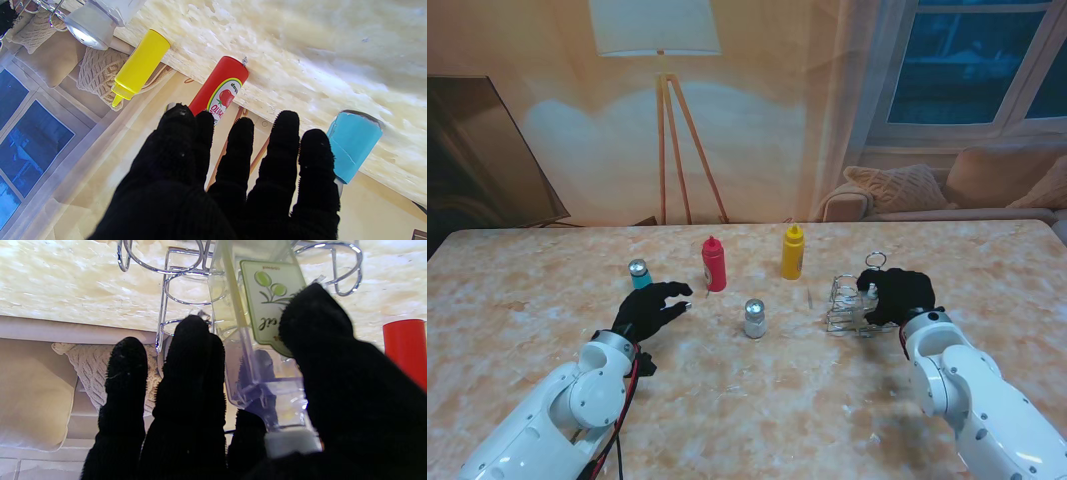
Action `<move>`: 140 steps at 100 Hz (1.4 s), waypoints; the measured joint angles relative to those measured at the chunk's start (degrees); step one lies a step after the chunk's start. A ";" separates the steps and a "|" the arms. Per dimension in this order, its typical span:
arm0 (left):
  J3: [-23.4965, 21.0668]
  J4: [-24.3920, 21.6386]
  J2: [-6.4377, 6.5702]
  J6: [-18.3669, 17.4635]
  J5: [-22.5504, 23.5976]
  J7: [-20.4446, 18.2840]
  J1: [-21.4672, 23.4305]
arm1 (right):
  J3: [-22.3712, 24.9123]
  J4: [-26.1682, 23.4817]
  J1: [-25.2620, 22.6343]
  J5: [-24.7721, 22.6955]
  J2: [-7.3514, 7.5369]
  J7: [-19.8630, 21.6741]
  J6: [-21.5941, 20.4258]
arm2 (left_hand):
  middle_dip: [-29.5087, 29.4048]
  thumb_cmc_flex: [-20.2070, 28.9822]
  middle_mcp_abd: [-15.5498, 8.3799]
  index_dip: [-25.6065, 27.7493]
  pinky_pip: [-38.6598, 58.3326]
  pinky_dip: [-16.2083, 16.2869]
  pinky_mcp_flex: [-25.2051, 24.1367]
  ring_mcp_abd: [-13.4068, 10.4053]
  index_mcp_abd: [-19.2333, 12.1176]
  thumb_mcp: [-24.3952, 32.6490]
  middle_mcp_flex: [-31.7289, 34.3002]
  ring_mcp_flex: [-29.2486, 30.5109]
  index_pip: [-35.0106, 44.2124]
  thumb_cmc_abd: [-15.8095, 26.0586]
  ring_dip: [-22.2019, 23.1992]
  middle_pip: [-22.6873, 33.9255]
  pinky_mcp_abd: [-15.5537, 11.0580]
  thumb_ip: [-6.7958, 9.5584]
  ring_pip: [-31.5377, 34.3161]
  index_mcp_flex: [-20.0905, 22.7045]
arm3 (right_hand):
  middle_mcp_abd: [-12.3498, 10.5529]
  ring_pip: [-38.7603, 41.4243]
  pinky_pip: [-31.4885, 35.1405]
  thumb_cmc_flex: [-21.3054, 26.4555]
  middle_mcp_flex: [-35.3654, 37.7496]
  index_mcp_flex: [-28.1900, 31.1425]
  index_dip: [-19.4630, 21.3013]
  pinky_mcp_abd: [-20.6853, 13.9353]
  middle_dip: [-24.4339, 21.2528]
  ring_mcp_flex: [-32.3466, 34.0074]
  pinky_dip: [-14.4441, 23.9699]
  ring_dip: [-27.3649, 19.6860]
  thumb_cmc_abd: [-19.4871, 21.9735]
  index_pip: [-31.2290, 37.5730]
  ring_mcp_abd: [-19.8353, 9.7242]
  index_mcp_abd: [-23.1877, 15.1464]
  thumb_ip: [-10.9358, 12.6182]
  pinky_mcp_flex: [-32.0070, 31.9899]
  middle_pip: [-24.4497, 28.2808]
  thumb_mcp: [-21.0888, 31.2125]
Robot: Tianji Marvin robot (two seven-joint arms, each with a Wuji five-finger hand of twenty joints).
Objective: Place the seasoning bottles into the rack
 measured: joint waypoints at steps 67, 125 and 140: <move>-0.03 0.00 0.04 -0.10 0.12 -0.10 0.00 | 0.35 -0.67 0.00 0.36 0.00 4.67 1.77 | 0.03 -0.06 0.00 0.00 0.00 0.00 0.00 0.00 0.00 0.57 0.05 0.07 0.00 -0.73 0.00 0.00 0.01 0.00 0.00 0.01 | 0.49 -7.74 -2.15 0.64 -4.90 -4.38 -6.28 2.20 -1.73 -6.98 -0.61 -1.31 1.21 5.54 3.28 0.04 0.00 -7.54 -4.93 0.04; 0.04 0.05 0.06 -0.09 0.08 -0.35 -0.08 | 0.94 -1.39 -0.40 1.11 0.11 6.76 0.73 | 0.04 -1.32 0.00 0.00 0.00 0.00 0.00 0.00 0.00 2.34 0.64 0.52 0.00 -0.98 0.00 0.39 0.01 0.00 0.00 0.01 | 4.02 -12.24 -2.84 -0.70 -11.73 -5.85 -10.22 4.72 -7.63 -13.20 -0.61 -3.88 7.65 1.31 6.86 4.54 1.15 -13.41 -8.23 -0.05; 0.05 0.07 0.06 -0.08 0.08 -0.34 -0.10 | 1.30 -1.93 -0.67 0.70 0.20 8.03 0.47 | 0.04 -1.38 0.01 0.00 0.00 0.00 0.02 0.00 0.00 2.70 0.64 0.52 0.00 -1.49 0.00 0.39 0.01 0.00 0.00 0.01 | 5.59 -14.42 -3.46 -1.32 -13.97 -6.14 -10.22 5.65 -9.92 -15.45 -0.32 -5.08 9.32 -1.28 8.40 4.68 2.48 -15.31 -11.41 -0.24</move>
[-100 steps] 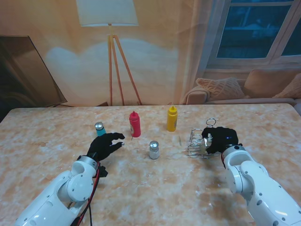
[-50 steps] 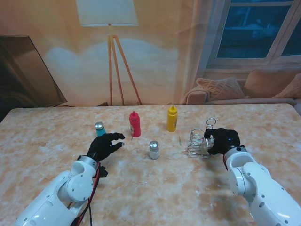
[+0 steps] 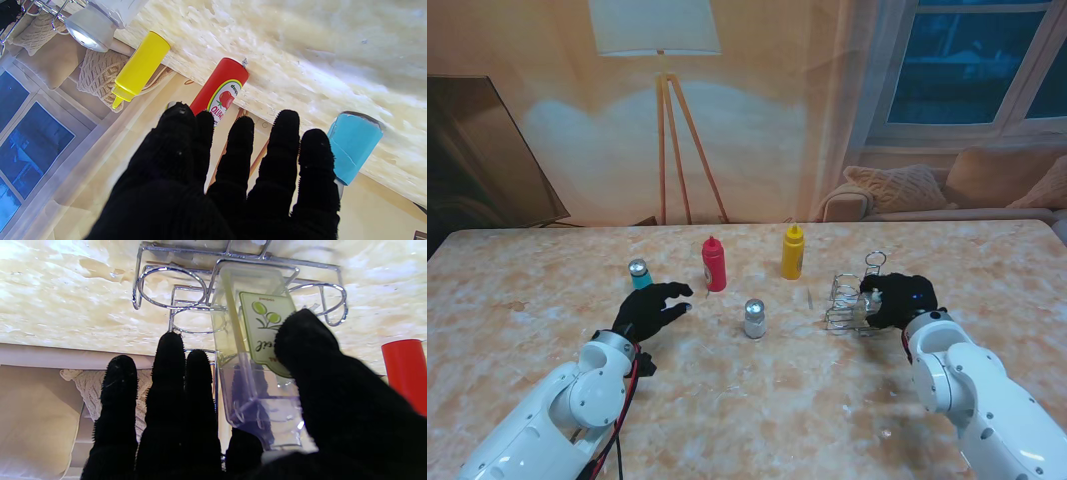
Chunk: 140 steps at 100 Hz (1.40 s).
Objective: Place the seasoning bottles into the rack
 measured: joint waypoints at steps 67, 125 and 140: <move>-0.01 0.00 0.08 -0.06 0.20 -0.20 -0.01 | 1.76 -1.82 -1.53 -0.62 0.57 4.92 -2.56 | 0.02 -1.47 0.00 0.00 0.00 0.00 0.10 0.00 0.00 3.67 0.00 0.04 0.01 -2.08 0.00 0.09 0.00 0.00 0.64 0.01 | 3.88 -8.84 -2.64 -1.71 -7.25 -3.92 -0.95 1.98 -4.42 -6.58 1.10 -3.79 7.48 -11.25 3.94 0.74 6.94 -5.31 -9.15 -1.14; 0.07 0.16 0.11 -0.07 0.26 -0.32 -0.21 | 4.33 -3.38 -2.42 -0.98 0.84 7.97 -5.34 | 0.16 -3.21 0.00 0.00 0.00 0.00 0.33 0.00 0.00 6.48 0.00 0.35 0.02 -2.85 0.02 0.59 0.00 0.00 0.66 0.01 | 5.07 -11.01 -4.72 -8.42 -11.02 -2.79 -3.62 2.05 -5.70 -9.23 1.66 -4.98 7.90 -18.02 4.18 13.70 6.94 -6.82 -9.34 1.35; 0.11 0.21 0.12 -0.06 0.27 -0.33 -0.26 | 5.01 -3.54 -2.44 -0.81 0.84 7.92 -5.85 | 0.16 -3.68 0.00 0.00 0.00 0.00 0.34 0.00 0.00 7.04 0.00 0.37 0.03 -2.86 0.02 0.66 0.00 0.00 0.67 0.01 | 5.08 -11.07 -4.73 -9.99 -11.03 -2.47 -3.64 2.05 -5.70 -9.52 1.70 -5.00 7.85 -18.92 4.18 14.58 6.94 -7.03 -9.34 1.37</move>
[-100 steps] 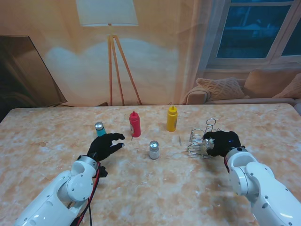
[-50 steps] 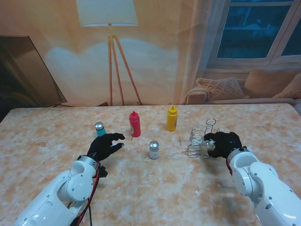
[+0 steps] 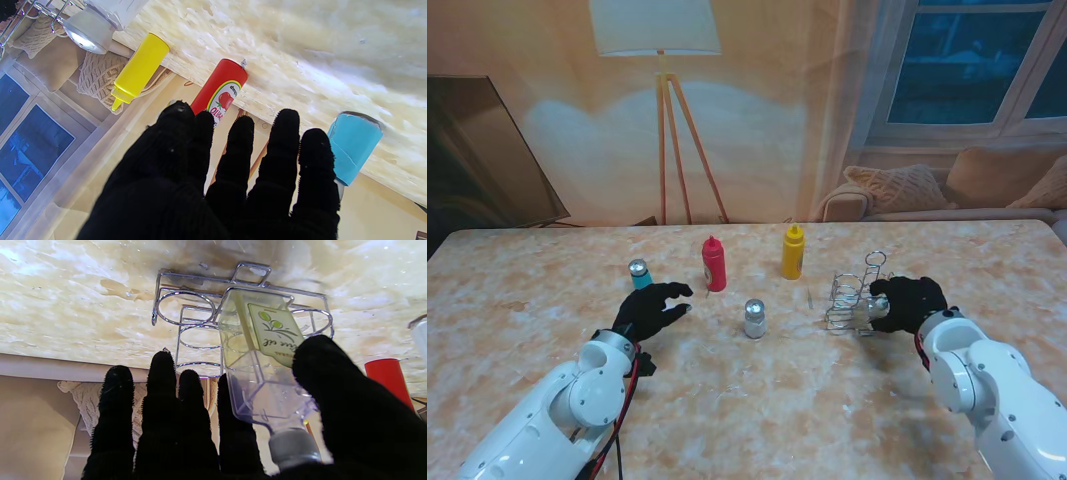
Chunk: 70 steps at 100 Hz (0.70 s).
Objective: Place the seasoning bottles into the rack
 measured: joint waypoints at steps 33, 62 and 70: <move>0.06 0.03 0.03 0.01 0.31 -0.09 -0.05 | 0.43 -0.59 0.21 -0.54 0.14 0.71 -0.82 | 0.12 -0.12 0.00 0.00 0.01 0.00 0.21 0.00 0.00 1.90 0.81 0.23 0.62 -1.40 0.02 0.47 0.00 0.00 0.63 0.03 | 0.40 -0.54 0.00 -2.50 -0.01 0.12 0.00 0.40 -0.01 -0.47 0.14 -0.02 0.14 -1.35 0.00 0.58 0.00 -0.08 -0.52 -0.29; 0.06 0.03 0.06 0.00 0.36 -0.11 -0.06 | -0.32 -0.29 0.94 -0.57 0.26 1.43 -0.30 | 0.55 -0.77 0.00 0.01 0.28 0.00 0.24 0.00 0.00 3.32 1.42 0.33 1.23 -2.12 0.04 0.76 0.00 -0.35 0.66 0.68 | 0.60 -0.56 0.00 -4.38 -0.69 0.57 0.06 0.43 -0.08 -0.49 0.61 -0.02 2.47 -1.51 0.00 0.83 -0.18 -0.55 -0.59 -1.11; 0.09 0.03 0.06 0.00 0.36 -0.12 -0.07 | -0.30 -0.29 0.94 -0.54 0.25 1.37 -0.29 | 0.55 -0.77 0.00 0.01 0.28 0.00 0.24 0.00 0.00 3.75 1.42 0.33 1.24 -2.13 0.06 0.76 0.00 -0.35 0.66 0.68 | 0.61 -0.57 0.00 -4.38 -0.69 0.61 0.14 0.43 -0.09 -0.49 0.63 -0.02 2.47 -1.51 0.00 0.85 -0.18 -0.56 -0.59 -1.15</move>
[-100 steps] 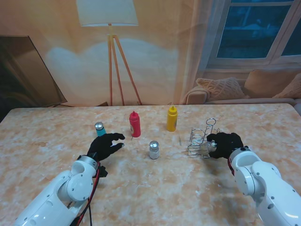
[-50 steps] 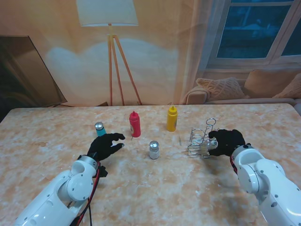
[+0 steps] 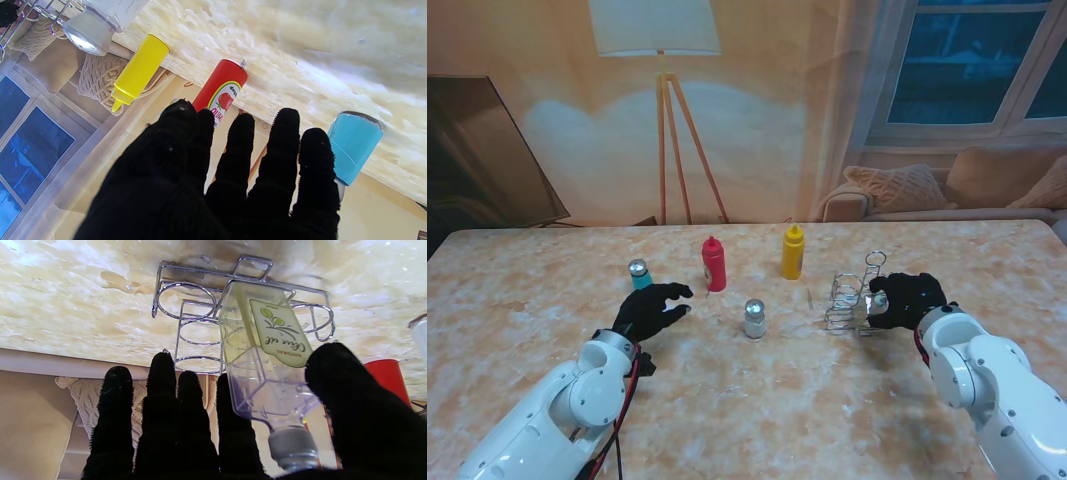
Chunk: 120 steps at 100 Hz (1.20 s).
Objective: Place the seasoning bottles into the rack
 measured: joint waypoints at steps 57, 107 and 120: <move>0.16 0.11 0.01 0.00 -0.13 -0.09 -0.17 | 1.17 -1.04 0.20 -0.30 0.03 0.53 -1.68 | 0.02 -0.65 0.00 0.00 0.03 0.00 0.02 0.00 0.00 0.97 0.04 0.34 0.10 -0.10 0.62 0.13 0.00 -0.02 0.11 0.01 | 0.22 -0.01 0.00 0.00 0.00 1.31 1.49 0.02 0.00 -0.01 0.65 0.00 1.13 -0.58 0.00 1.26 -0.01 -0.03 -0.05 -1.77; 0.23 0.16 0.00 0.06 -0.17 -0.06 -0.28 | 2.88 -2.90 0.36 0.50 -0.04 -0.28 -4.87 | 0.04 -0.65 0.01 0.00 0.05 0.00 0.03 0.00 0.00 0.97 0.77 0.54 0.12 -0.10 0.72 0.67 0.01 -0.07 0.76 0.03 | 0.22 0.07 0.00 0.82 0.13 2.04 1.47 0.02 0.00 0.08 0.68 0.00 2.25 -0.51 0.00 0.92 -0.01 0.10 0.06 -3.02; 0.13 0.16 0.00 0.04 -0.09 0.00 -0.22 | 3.52 -4.85 -0.43 1.63 -0.04 -0.27 -6.05 | 0.04 -0.65 0.00 0.00 0.05 0.00 0.03 0.00 0.00 0.97 0.77 0.54 0.12 -0.10 0.72 0.67 0.01 -0.07 0.76 0.02 | 0.08 0.57 0.07 1.61 1.37 2.02 1.89 0.02 0.00 0.83 0.68 0.00 2.25 -0.52 0.00 0.45 -0.01 0.52 0.72 -2.60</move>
